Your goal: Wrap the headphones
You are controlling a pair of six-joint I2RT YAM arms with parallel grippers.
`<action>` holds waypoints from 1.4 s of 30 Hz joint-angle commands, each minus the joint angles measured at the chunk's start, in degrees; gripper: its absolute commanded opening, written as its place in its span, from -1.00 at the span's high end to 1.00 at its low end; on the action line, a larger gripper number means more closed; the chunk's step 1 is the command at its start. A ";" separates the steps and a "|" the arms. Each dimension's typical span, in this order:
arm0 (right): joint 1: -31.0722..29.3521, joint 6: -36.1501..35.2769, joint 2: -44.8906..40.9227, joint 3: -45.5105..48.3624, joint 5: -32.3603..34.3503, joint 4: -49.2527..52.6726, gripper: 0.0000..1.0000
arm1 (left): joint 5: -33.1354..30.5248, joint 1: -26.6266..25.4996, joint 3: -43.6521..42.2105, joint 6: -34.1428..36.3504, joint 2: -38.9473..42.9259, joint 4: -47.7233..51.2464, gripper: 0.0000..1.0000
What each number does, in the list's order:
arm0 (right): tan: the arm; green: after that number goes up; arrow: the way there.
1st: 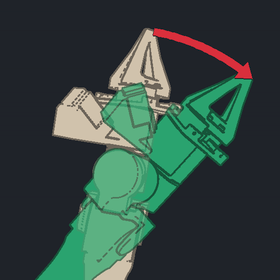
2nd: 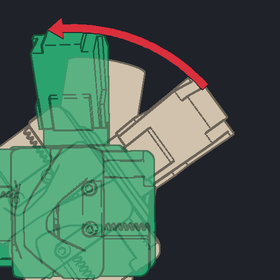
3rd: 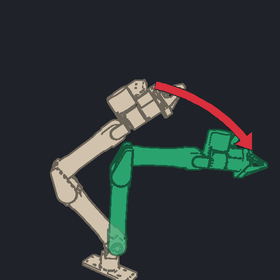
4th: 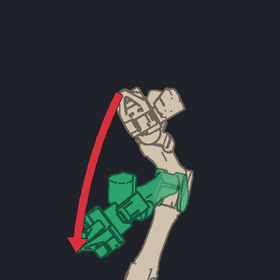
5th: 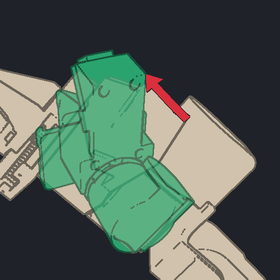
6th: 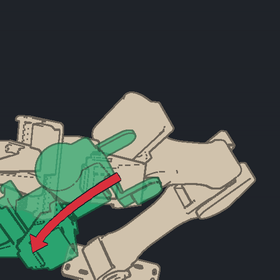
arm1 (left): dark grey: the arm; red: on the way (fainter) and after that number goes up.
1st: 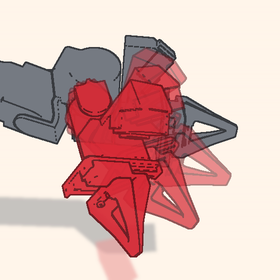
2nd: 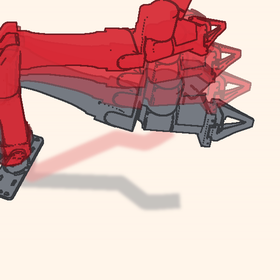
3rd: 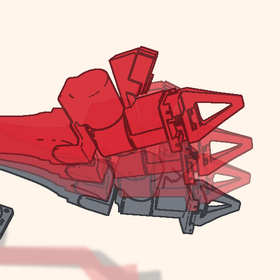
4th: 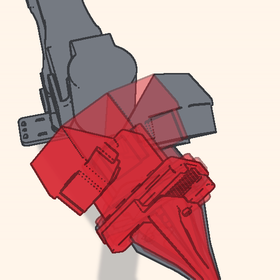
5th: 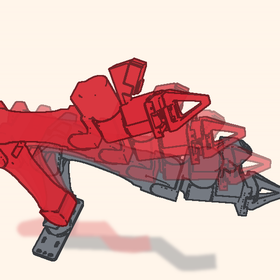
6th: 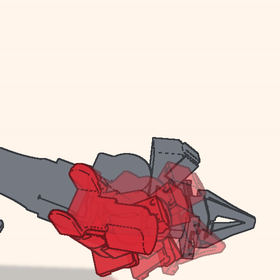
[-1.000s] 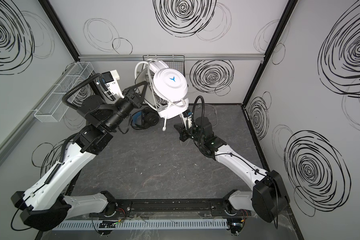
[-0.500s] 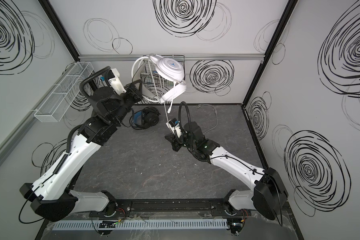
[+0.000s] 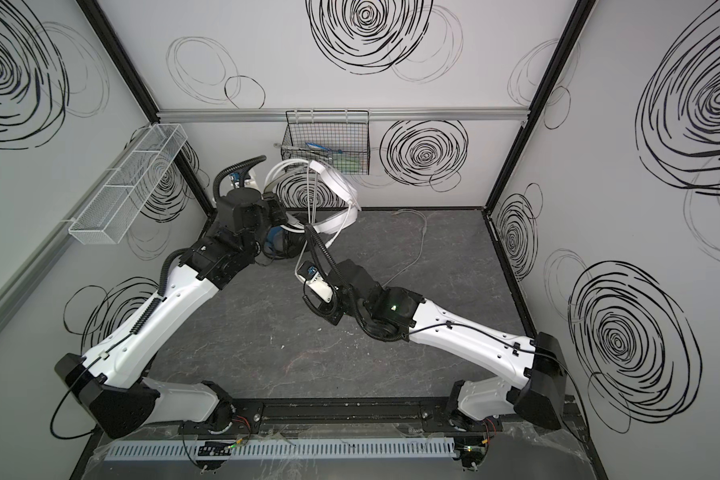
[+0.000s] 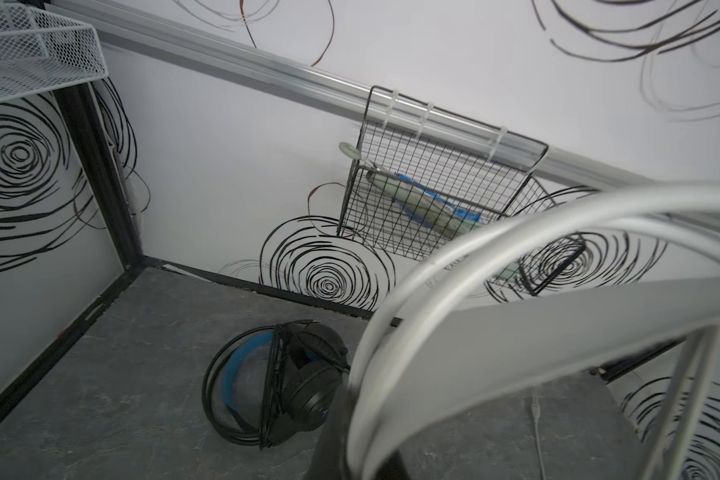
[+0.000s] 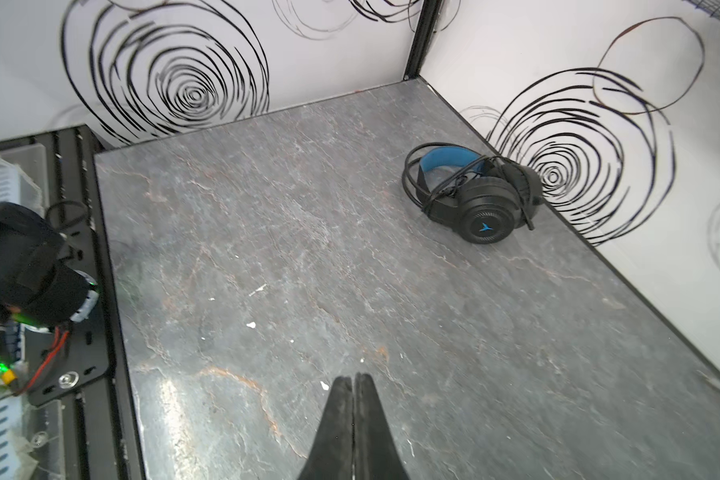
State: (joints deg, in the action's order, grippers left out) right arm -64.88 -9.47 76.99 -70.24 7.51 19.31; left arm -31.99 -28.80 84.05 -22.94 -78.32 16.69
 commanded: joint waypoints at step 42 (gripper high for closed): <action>13.28 -31.91 -1.40 -14.01 26.51 -7.83 0.71 | 22.01 0.65 -18.65 22.88 11.01 -9.37 1.00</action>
State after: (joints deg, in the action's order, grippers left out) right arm -53.43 -39.29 77.80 -84.38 32.38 18.31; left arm -17.98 -28.80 65.43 -0.78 -69.87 10.70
